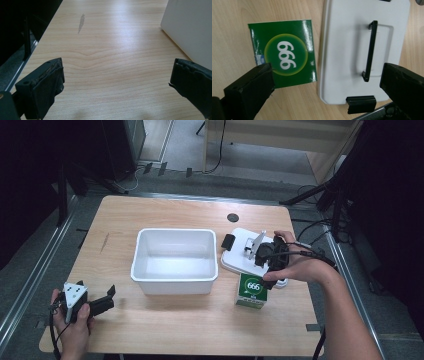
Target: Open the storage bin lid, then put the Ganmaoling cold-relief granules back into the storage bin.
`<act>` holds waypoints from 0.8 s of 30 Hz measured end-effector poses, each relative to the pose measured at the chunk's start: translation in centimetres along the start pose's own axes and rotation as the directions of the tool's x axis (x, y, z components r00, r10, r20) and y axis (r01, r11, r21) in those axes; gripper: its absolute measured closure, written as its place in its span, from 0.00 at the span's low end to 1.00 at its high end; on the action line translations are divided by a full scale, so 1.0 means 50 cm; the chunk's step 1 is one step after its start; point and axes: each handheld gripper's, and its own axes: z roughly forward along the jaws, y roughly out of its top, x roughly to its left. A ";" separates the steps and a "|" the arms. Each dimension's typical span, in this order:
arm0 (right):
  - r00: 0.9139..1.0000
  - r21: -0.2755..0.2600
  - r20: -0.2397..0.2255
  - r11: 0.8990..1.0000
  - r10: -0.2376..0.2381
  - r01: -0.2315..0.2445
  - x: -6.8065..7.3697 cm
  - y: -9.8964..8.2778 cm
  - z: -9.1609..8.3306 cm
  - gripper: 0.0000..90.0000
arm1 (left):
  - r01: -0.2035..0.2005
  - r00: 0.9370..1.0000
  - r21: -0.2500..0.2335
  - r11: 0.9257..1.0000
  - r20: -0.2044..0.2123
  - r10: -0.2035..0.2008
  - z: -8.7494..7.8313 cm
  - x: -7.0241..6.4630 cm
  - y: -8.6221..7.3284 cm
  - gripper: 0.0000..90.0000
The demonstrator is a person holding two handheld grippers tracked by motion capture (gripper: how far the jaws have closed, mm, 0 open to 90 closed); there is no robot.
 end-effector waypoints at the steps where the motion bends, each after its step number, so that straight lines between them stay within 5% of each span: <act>1: 1.000 -0.004 0.001 1.000 -0.001 0.001 0.004 -0.001 0.000 0.00 | 0.000 1.000 0.000 1.000 0.000 0.000 0.000 0.000 0.000 0.00; 24: 0.996 0.006 -0.089 1.000 -0.030 0.031 0.080 -0.022 0.064 0.00 | -0.007 1.000 0.000 1.000 0.000 0.007 -0.001 -0.001 0.000 0.00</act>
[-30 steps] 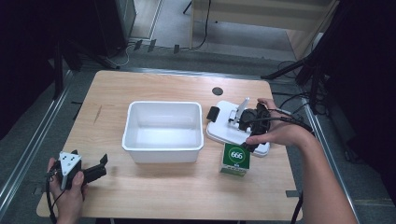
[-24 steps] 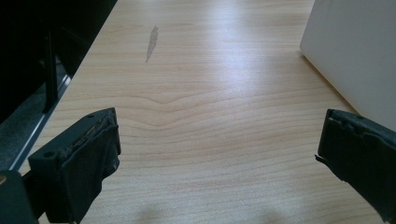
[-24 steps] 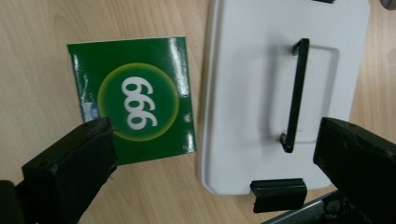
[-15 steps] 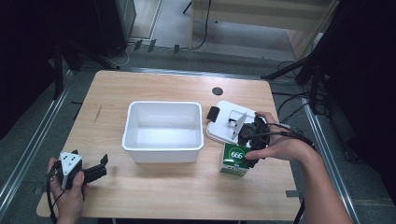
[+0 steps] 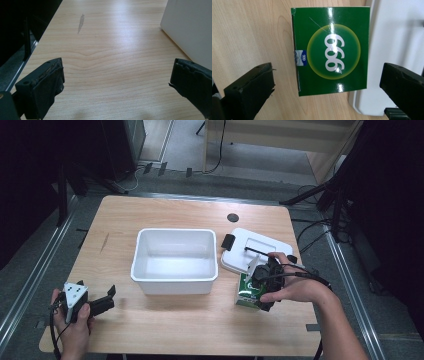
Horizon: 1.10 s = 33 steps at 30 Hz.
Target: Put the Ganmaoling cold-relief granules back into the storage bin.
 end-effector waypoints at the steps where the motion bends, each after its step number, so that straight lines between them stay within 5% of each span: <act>1: 1.000 0.000 0.000 1.000 0.000 0.000 0.000 0.000 0.004 0.00 | 0.000 1.000 -0.002 1.000 -0.001 0.000 0.000 0.000 0.000 0.00; 12: 1.000 0.017 -0.013 1.000 0.001 -0.001 -0.021 0.001 0.040 0.00 | 0.001 1.000 -0.001 1.000 0.003 -0.001 0.000 0.000 0.000 0.00; 22: 0.998 0.013 -0.040 0.999 -0.038 0.039 -0.026 0.017 0.060 0.13 | 0.003 1.000 -0.002 1.000 0.006 -0.003 0.000 0.001 0.000 0.00; 33: 0.998 0.024 -0.054 0.999 -0.037 0.039 -0.026 0.020 0.067 0.16 | 0.002 1.000 -0.001 1.000 0.006 -0.002 0.000 0.001 0.000 0.00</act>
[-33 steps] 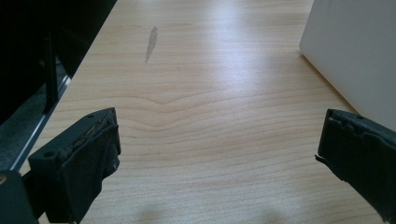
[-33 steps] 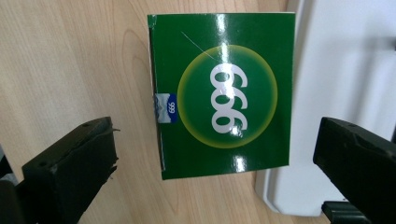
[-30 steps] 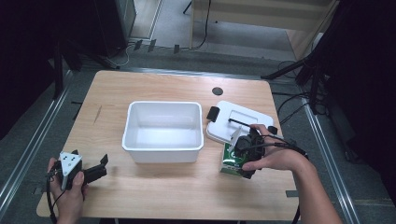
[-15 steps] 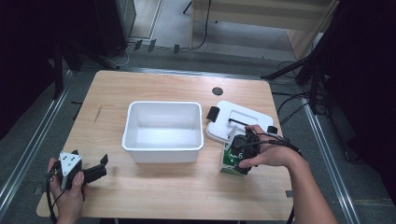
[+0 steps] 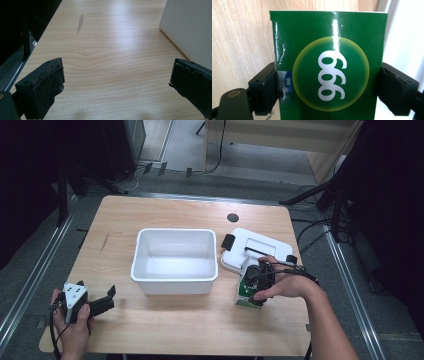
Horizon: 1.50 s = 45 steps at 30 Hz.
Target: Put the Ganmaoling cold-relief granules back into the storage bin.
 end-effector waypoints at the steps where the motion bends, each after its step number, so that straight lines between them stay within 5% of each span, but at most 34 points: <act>1: 1.000 -0.005 0.000 1.000 -0.004 0.004 -0.001 0.000 0.000 0.17 | 0.000 1.000 -0.001 1.000 0.000 0.000 0.000 0.000 0.000 0.00; 16: 0.999 0.008 -0.011 0.999 -0.035 0.035 -0.006 0.009 -0.017 0.18 | 0.000 1.000 -0.001 1.000 0.000 0.000 0.000 0.000 0.000 0.00; 45: 0.997 0.011 0.044 0.998 -0.067 0.066 -0.048 0.056 -0.158 0.18 | -0.001 1.000 -0.002 1.000 -0.001 0.001 0.000 0.000 0.000 0.00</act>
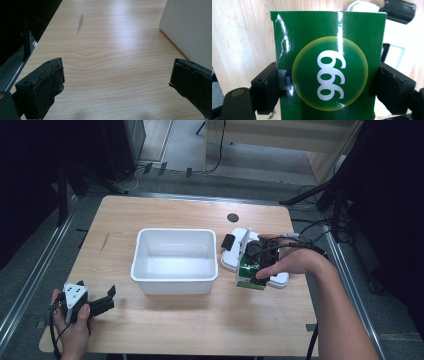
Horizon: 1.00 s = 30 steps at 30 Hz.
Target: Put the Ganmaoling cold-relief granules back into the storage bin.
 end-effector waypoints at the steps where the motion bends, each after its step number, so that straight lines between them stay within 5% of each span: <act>1: 1.000 0.008 -0.001 1.000 0.016 -0.016 -0.001 0.001 -0.006 0.18 | 0.000 1.000 0.000 1.000 0.000 0.000 0.000 0.000 0.000 0.00; 30: 0.999 -0.018 0.034 1.000 -0.002 0.002 -0.059 0.086 -0.110 0.19 | 0.000 1.000 0.003 1.000 0.008 0.000 0.000 0.001 0.000 0.00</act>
